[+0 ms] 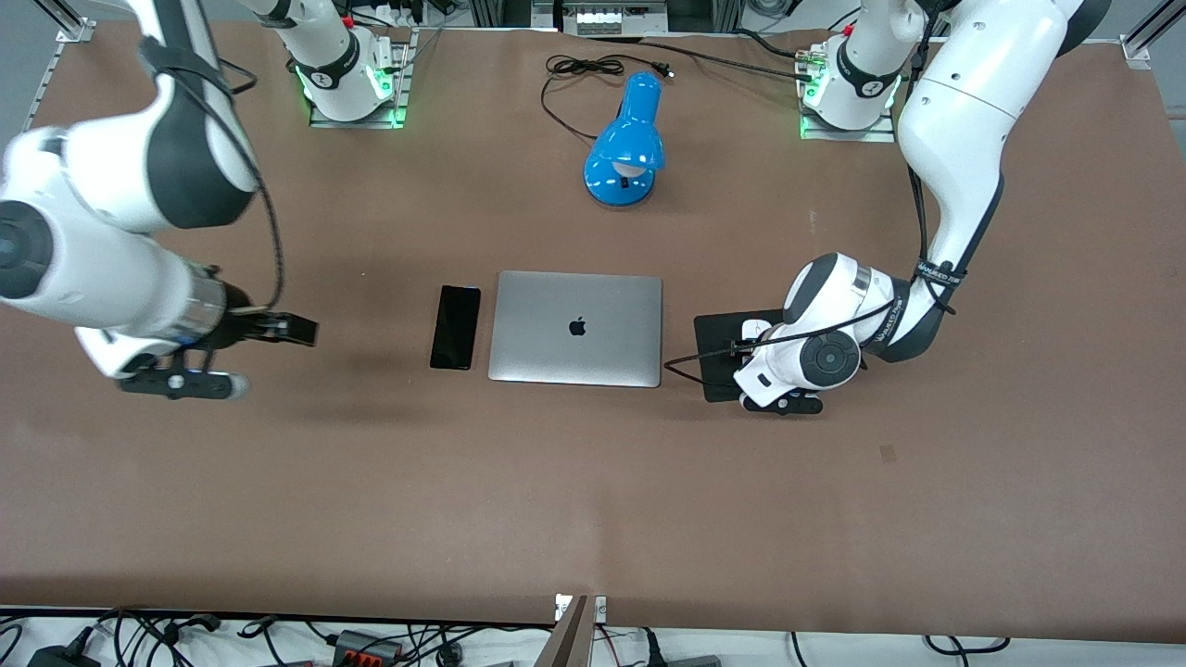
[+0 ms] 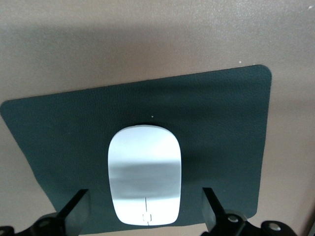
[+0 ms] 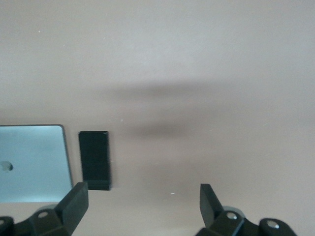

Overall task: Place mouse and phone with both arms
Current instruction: 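Release the white mouse onto the black mouse pad with the left gripper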

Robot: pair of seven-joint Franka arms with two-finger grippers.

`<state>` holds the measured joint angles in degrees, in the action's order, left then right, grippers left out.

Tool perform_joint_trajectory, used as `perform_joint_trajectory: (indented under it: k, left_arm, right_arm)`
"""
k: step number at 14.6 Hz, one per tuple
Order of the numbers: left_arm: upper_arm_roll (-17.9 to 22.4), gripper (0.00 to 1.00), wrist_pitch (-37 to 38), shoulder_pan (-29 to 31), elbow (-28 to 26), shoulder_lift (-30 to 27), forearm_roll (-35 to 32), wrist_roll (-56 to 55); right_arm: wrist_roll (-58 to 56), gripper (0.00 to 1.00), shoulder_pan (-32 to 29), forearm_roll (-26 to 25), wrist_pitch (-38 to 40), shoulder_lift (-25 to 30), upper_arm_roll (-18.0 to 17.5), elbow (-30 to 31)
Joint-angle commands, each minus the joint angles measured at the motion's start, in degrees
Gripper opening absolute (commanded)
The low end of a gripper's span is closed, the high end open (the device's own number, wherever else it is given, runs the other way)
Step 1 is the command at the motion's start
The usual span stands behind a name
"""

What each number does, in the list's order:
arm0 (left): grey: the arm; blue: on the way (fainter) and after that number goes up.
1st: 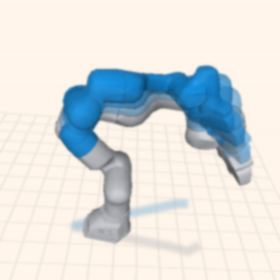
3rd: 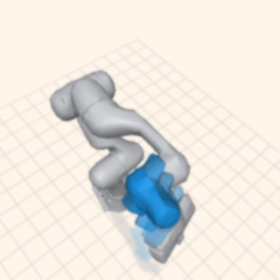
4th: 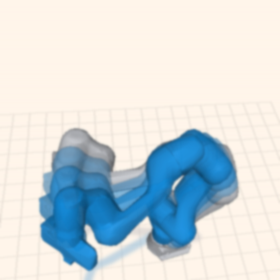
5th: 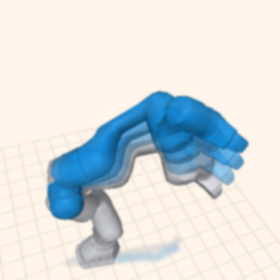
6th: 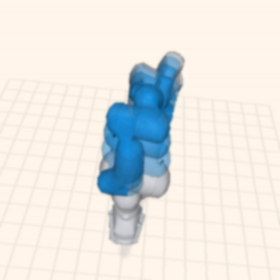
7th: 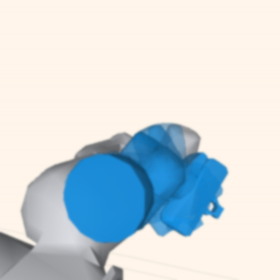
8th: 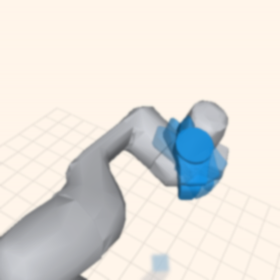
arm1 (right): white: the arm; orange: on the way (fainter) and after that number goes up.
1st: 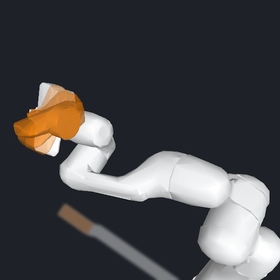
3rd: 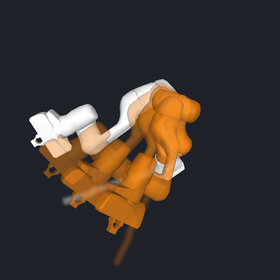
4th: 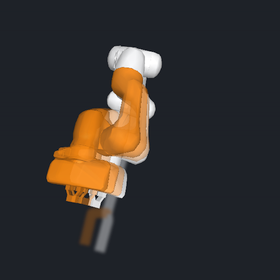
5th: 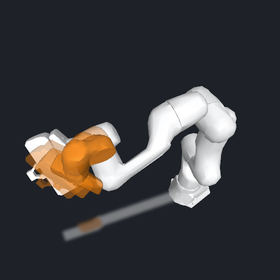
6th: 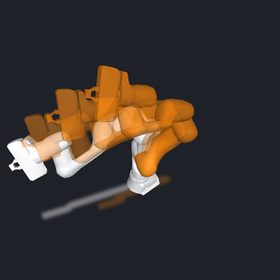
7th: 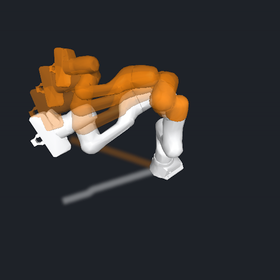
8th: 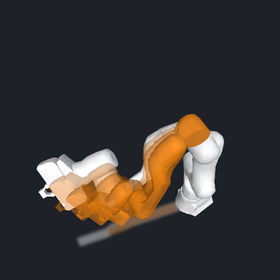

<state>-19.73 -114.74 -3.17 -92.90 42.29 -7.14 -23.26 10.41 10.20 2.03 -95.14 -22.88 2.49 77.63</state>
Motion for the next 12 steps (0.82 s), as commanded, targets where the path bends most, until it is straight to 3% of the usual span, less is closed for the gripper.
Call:
perform_joint_trajectory:
  k: [1, 6, 12]
  left_arm:
    - [0.6, 1.0, 6.3, 0.3, 1.1, -4.7, -0.2, -0.3]
    - [0.6, 1.0, 17.1, 5.6, 1.7, -16.1, -0.2, 0.1]
    - [-0.3, 1.0, 24.0, 11.3, 1.8, -28.6, 3.2, 2.0]
  right_arm:
    - [-5.5, 1.0, -4.8, -0.5, 1.8, 0.3, -0.8, -4.1]
    - [-13.4, 1.0, -11.0, -0.5, 1.9, 4.9, -1.3, -4.2]
    - [-14.9, 1.0, -11.3, -2.5, 1.1, 9.1, -1.0, 0.2]
